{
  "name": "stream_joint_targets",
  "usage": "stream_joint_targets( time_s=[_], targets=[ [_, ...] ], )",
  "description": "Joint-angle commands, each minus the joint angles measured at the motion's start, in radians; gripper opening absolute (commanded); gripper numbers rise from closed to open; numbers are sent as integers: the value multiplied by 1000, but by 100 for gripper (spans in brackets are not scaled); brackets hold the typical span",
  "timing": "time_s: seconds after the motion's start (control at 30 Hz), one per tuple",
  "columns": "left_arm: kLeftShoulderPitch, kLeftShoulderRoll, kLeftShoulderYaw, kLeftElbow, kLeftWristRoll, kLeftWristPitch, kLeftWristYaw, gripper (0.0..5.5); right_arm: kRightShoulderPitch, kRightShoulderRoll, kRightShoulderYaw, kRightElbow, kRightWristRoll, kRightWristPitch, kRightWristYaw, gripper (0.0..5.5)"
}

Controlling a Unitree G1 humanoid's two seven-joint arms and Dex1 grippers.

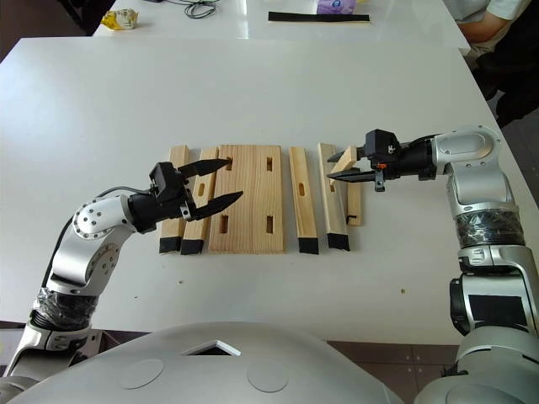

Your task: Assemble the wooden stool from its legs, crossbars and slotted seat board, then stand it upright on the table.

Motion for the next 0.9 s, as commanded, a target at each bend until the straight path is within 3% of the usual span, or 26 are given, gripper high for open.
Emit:
stream_joint_targets(
  time_s=[0.03, 0.57, 0.9],
  targets=[
    [0, 15, 5, -25, -16, 24, -5, 331, 26, -2, -9, 5, -17, -33, -9, 132],
    [-15, 39, 11, -41, -40, 53, -22, 331, 115, -8, -15, -27, -18, -69, -33, 132],
    [-32, 56, 13, -40, -51, 67, -42, 331, 163, -16, -10, -60, 1, 42, -27, 132]
  ],
)
